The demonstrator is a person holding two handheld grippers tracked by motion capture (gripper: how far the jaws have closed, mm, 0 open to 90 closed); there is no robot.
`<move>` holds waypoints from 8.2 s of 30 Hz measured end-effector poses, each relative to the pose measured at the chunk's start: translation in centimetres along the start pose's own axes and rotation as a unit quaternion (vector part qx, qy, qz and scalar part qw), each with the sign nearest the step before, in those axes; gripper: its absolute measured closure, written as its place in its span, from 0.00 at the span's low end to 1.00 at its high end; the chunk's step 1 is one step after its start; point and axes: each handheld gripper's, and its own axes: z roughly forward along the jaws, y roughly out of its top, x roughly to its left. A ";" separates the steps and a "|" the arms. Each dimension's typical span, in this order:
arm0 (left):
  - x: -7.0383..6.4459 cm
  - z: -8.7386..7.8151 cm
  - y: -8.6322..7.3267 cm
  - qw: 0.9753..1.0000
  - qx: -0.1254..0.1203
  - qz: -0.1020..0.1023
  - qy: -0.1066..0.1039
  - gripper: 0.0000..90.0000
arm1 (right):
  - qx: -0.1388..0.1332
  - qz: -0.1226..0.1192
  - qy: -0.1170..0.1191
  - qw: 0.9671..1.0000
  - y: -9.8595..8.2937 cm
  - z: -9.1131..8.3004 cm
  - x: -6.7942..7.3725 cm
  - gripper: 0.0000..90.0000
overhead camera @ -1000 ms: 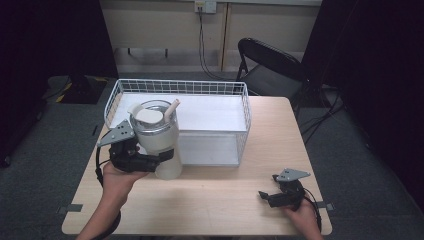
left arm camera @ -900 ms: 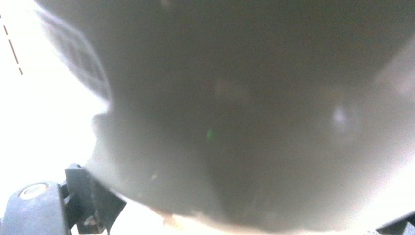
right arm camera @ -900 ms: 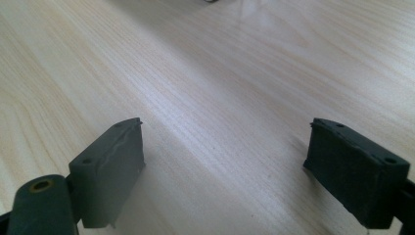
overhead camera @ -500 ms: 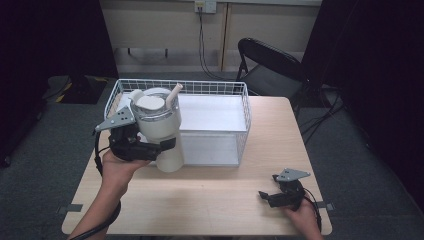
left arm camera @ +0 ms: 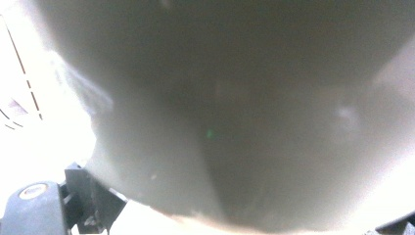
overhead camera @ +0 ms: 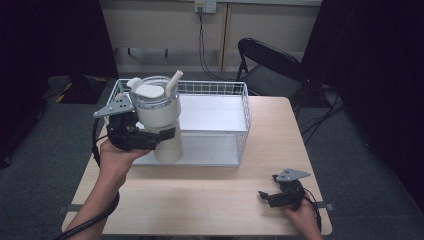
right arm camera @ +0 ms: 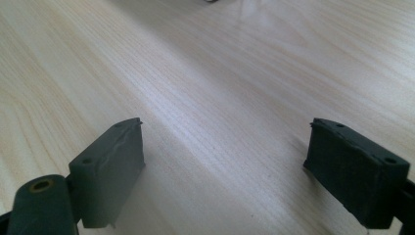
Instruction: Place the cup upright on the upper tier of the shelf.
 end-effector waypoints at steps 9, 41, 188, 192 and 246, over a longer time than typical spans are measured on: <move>0.2 0.0 1.4 1.000 0.005 0.003 0.006 0.11 | 0.000 0.001 0.000 1.000 0.0 0.0 0.0 0.15; 1.4 0.8 5.4 1.000 0.005 0.005 0.027 0.11 | 0.000 0.001 0.000 1.000 0.0 0.0 0.0 0.15; 5.5 7.2 3.8 0.992 -0.026 0.022 0.118 0.10 | -0.001 0.001 0.000 1.000 0.0 0.0 0.0 0.15; 5.5 7.1 3.7 0.993 -0.027 0.017 0.118 0.09 | -0.001 0.000 0.000 1.000 0.0 0.0 0.0 0.15; 1.8 3.2 -0.5 0.997 0.021 0.009 0.072 0.13 | -0.001 0.001 0.000 1.000 0.0 0.0 0.0 0.15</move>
